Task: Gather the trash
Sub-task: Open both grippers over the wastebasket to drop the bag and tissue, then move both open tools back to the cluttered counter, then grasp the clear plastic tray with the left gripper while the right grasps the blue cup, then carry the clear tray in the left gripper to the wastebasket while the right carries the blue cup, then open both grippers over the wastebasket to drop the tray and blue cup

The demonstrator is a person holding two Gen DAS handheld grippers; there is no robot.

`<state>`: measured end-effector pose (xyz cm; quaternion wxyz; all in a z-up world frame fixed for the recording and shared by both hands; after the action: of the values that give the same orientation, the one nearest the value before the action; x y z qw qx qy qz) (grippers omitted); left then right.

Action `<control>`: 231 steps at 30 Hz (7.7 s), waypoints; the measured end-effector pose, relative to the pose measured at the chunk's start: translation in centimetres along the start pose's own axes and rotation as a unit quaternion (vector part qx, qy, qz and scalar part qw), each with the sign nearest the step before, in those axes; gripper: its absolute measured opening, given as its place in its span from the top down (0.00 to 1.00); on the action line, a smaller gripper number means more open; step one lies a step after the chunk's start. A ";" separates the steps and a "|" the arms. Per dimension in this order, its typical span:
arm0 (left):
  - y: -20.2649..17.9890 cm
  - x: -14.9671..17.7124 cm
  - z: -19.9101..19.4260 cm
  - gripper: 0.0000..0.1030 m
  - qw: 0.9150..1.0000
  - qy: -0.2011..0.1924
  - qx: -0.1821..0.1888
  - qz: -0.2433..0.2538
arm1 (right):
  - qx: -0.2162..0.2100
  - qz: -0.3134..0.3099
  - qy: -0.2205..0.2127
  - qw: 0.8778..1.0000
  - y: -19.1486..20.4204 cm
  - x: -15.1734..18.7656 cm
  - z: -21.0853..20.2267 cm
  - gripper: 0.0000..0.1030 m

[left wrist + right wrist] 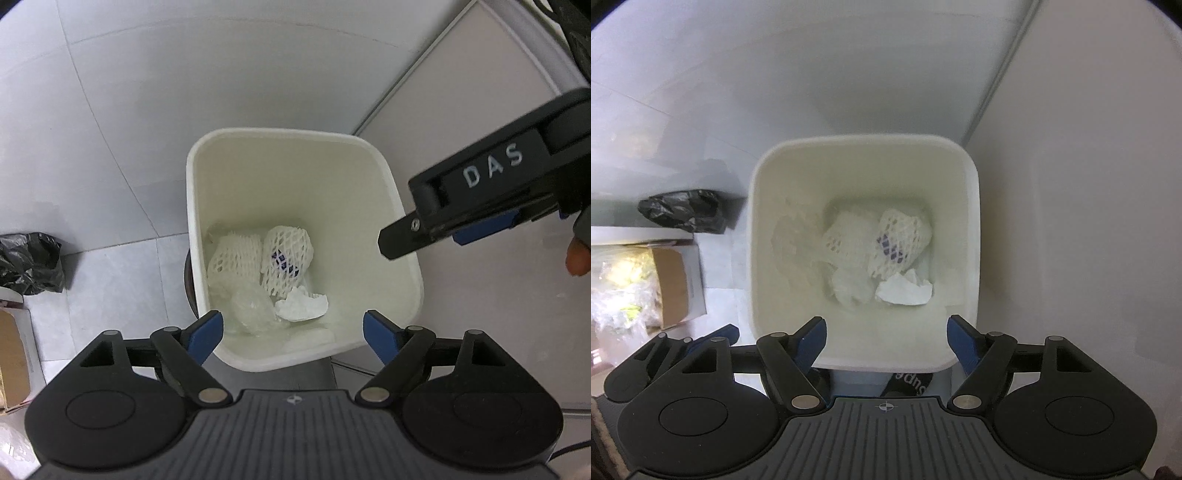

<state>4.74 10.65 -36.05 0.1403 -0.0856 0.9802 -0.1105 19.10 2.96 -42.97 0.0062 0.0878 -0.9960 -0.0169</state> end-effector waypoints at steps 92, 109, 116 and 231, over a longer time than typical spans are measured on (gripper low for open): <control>-29.5 -15.6 -8.7 0.16 0.951 -0.233 0.004 0.205 | 0.055 0.117 -0.519 0.845 -31.5 -0.3 -27.6 0.05; -28.7 -15.6 -10.2 0.35 0.951 -0.243 0.006 0.191 | 0.036 0.154 -0.520 0.839 -32.5 0.7 -28.2 0.30; -28.5 -15.6 -11.2 0.36 0.951 -0.249 0.012 0.182 | 0.039 0.145 -0.528 0.836 -31.6 1.9 -29.5 0.30; 1.1 0.0 3.2 0.13 0.999 -0.043 -0.007 -0.015 | -0.016 -0.052 -0.017 0.998 3.3 -1.7 -3.2 0.29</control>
<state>5.53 11.06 -39.34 0.1801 -0.1058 0.9726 -0.1018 20.25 6.35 -39.66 -0.0098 0.1389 -0.9897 -0.0343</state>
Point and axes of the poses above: each gripper's, at about its wrist camera, not at the fingertips, and z roughly the way its jaws point, y to its left, x to its underside, the point moved 5 cm from there along z, roughly the way its jaws point, and after that the axes turned 9 degrees about z, right-handed, at the moved point
